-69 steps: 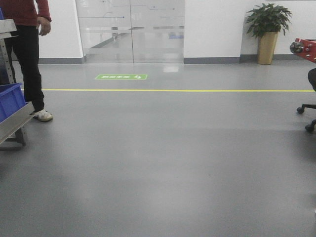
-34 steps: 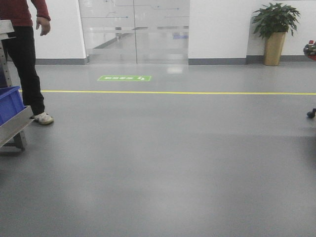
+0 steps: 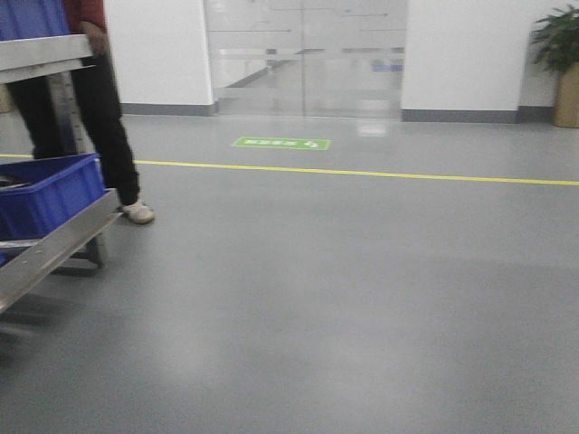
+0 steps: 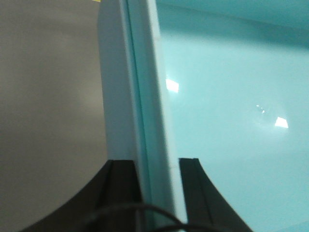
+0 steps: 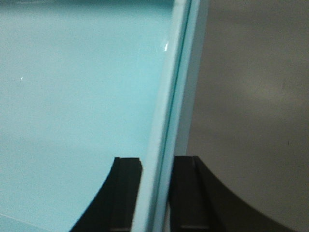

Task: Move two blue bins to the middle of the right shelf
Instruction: 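Turn and drive up to the rack with the red-bag blue bin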

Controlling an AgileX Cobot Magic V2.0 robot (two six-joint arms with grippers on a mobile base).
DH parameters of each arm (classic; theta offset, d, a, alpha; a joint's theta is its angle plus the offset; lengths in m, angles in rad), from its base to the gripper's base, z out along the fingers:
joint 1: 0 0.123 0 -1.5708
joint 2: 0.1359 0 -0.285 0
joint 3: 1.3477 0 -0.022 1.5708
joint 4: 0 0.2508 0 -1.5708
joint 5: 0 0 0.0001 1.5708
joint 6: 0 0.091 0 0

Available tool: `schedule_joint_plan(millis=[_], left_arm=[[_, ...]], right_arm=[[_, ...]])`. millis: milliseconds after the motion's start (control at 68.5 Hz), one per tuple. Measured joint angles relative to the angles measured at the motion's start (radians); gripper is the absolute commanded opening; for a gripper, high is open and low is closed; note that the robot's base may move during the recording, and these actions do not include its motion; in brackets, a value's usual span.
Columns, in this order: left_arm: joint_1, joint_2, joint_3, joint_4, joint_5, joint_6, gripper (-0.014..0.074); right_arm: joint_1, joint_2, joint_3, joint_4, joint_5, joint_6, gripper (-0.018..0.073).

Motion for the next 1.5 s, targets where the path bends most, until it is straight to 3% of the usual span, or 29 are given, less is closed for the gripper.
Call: schedule_joint_plan(millis=[1503], left_arm=[[0.0, 0.0, 0.0, 0.0, 0.0, 0.002, -0.0111]], right_arm=[[0.0, 0.0, 0.0, 0.0, 0.0, 0.0, -0.0154]])
